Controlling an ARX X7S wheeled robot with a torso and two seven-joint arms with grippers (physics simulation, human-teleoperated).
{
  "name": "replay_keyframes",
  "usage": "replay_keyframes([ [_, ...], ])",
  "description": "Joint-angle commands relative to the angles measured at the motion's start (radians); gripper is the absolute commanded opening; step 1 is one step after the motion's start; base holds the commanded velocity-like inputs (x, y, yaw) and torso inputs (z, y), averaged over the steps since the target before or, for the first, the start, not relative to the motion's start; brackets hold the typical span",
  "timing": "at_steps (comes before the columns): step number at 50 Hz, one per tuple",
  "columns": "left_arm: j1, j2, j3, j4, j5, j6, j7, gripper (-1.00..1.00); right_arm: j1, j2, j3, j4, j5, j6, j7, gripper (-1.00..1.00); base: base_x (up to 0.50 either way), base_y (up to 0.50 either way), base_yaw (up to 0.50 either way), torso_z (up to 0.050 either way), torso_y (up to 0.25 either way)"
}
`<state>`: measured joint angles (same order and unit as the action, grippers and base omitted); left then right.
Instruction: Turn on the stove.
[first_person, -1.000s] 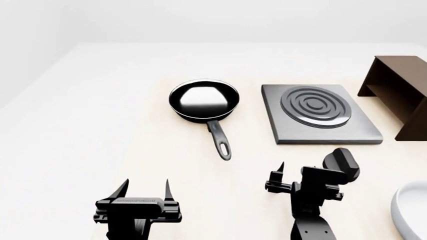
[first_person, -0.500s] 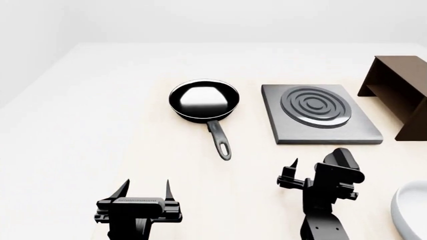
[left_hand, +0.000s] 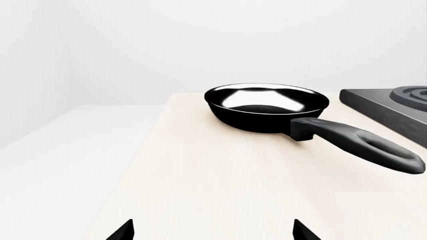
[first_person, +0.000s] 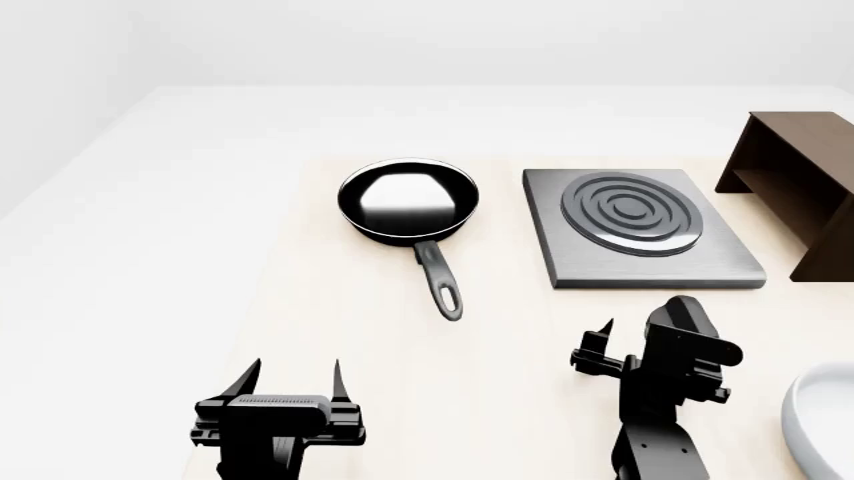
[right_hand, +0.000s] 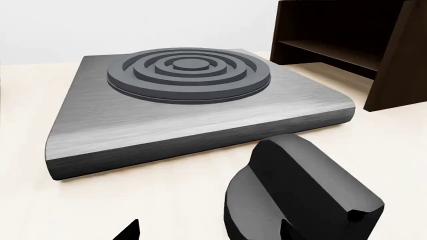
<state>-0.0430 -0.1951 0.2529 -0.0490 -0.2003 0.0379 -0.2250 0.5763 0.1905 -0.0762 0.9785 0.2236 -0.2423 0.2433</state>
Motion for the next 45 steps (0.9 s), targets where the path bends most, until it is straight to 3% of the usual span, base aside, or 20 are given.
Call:
replay_keyframes([
  [1, -0.001, -0.004, 0.006, 0.000, -0.004, 0.001, -0.004, 1.00, 0.024, 0.012, 0.012, 0.053, 0.013, -0.020, -0.003, 1.00, 0.00, 0.00, 0.00, 0.000, 0.000],
  [9, -0.003, -0.006, 0.010, 0.000, -0.007, 0.000, -0.008, 1.00, 0.082, 0.019, 0.022, 0.177, 0.013, -0.075, -0.012, 1.00, 0.00, 0.00, 0.00, 0.000, 0.000],
  [21, -0.004, -0.011, 0.013, -0.001, -0.013, 0.003, -0.012, 1.00, 0.075, 0.031, 0.035, 0.157, 0.029, -0.063, -0.011, 1.00, 0.00, 0.00, 0.00, 0.000, 0.000],
  [45, -0.008, -0.016, 0.026, -0.007, -0.022, 0.002, -0.019, 1.00, -0.049, 0.070, 0.040, -0.151, 0.052, 0.093, 0.053, 1.00, 0.00, 0.00, 0.00, 0.000, 0.000],
])
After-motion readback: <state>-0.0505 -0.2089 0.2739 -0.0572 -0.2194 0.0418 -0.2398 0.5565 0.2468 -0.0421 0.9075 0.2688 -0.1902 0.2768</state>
